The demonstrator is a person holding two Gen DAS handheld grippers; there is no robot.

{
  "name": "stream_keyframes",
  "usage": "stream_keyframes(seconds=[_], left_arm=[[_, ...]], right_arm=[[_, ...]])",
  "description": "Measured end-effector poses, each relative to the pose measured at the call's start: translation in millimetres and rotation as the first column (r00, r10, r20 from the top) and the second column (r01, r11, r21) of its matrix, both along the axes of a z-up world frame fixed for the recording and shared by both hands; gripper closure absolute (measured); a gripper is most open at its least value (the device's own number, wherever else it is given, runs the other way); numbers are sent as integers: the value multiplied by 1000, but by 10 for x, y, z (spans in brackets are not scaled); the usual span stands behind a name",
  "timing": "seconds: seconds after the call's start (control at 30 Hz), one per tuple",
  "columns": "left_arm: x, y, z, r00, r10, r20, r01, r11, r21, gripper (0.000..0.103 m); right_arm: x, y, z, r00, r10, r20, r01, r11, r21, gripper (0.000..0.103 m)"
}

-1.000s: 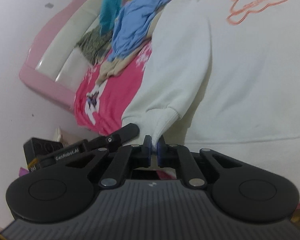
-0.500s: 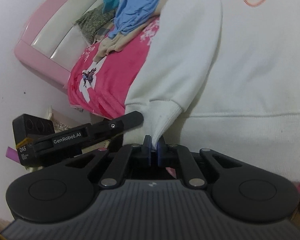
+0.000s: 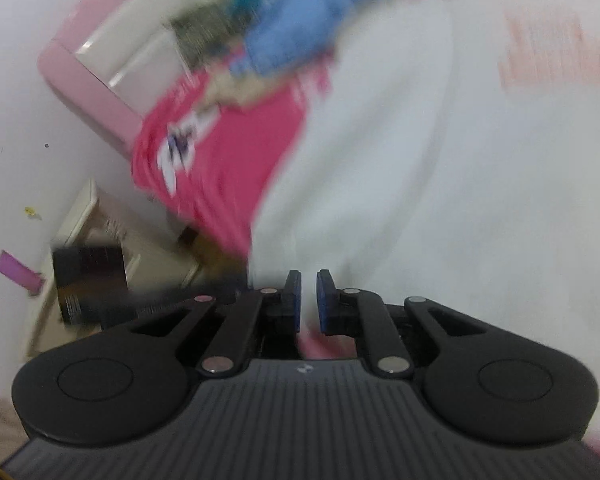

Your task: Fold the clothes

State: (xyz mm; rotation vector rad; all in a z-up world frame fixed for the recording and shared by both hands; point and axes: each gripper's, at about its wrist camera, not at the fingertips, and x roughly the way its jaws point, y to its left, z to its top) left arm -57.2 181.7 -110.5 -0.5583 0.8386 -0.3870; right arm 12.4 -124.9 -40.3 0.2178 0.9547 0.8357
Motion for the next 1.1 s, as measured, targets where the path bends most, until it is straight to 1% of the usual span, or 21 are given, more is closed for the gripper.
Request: stream_keyframes(seconds=[0.03, 0.1, 0.17, 0.23, 0.3, 0.4, 0.43, 0.47, 0.53, 0.6, 0.73, 0.83, 0.9, 0.93, 0.97, 1.0, 1.03, 1.07, 1.1], left_arm=[[-5, -21, -8, 1000, 3, 5, -3, 1000, 6, 73], [-23, -46, -13, 1000, 8, 17, -8, 1000, 17, 77], [-34, -50, -21, 1000, 17, 19, -17, 1000, 15, 77], [-36, -30, -41, 1000, 28, 11, -28, 1000, -4, 80], [-38, -9, -64, 999, 33, 6, -33, 999, -24, 83], [-49, -3, -92, 1000, 26, 0, -26, 999, -39, 88], [-55, -4, -99, 1000, 22, -1, -22, 999, -41, 89], [-65, -5, -103, 1000, 18, -1, -18, 999, -44, 93], [-84, -1, -118, 1000, 10, -2, -10, 998, -55, 96], [-97, 12, -135, 1000, 2, -3, -2, 998, -66, 97], [-119, 28, -160, 1000, -10, -9, 10, 997, -79, 97], [-146, 30, -182, 1000, -16, -18, 15, 997, -79, 97], [-150, 22, -192, 999, -38, -31, 36, 997, -74, 95], [-158, 20, -191, 998, -51, -36, 49, 996, -71, 94], [-183, 27, -180, 998, -60, -37, 57, 996, -71, 89], [-213, 46, -159, 997, -68, -34, 65, 995, -71, 83], [-253, 87, -115, 997, -74, -24, 72, 995, -73, 81], [-293, 129, -72, 997, -80, -13, 79, 994, -74, 80], [-335, 181, -17, 996, -86, 3, 86, 993, -79, 79]], right_arm=[[104, 90, 109, 998, 6, 55, -5, 1000, -7, 93], [373, 365, 233, 991, 14, 136, -11, 1000, -28, 93], [679, 685, 147, 989, 23, 146, -13, 998, -68, 93], [980, 1002, 52, 988, 32, 154, -15, 994, -112, 93], [1216, 1275, -128, 988, 44, 149, -14, 981, -192, 92], [1408, 1491, -365, 992, 48, 113, -18, 966, -258, 89], [1443, 1520, -425, 994, 47, 101, -18, 963, -270, 91], [1448, 1507, -456, 994, 38, 102, -9, 963, -269, 92], [1420, 1448, -474, 995, 19, 102, 8, 966, -259, 101], [1411, 1393, -418, 995, -2, 104, 25, 974, -225, 101], [1435, 1340, -358, 994, -53, 92, 63, 992, -106, 101], [1513, 1392, -463, 996, -83, 44, 86, 994, -71, 101], [1561, 1447, -614, 996, -89, 3, 88, 992, -94, 100], [1563, 1415, -617, 995, -96, -8, 95, 993, -73, 99], [1563, 1376, -610, 995, -102, -18, 101, 993, -52, 99], [1550, 1307, -557, 994, -104, -26, 103, 994, -31, 94], [1534, 1229, -498, 994, -106, -31, 106, 994, -7, 92], [1502, 1114, -412, 994, -112, -14, 112, 994, 18, 92], [1464, 1005, -314, 992, -121, 29, 121, 993, 14, 91]])
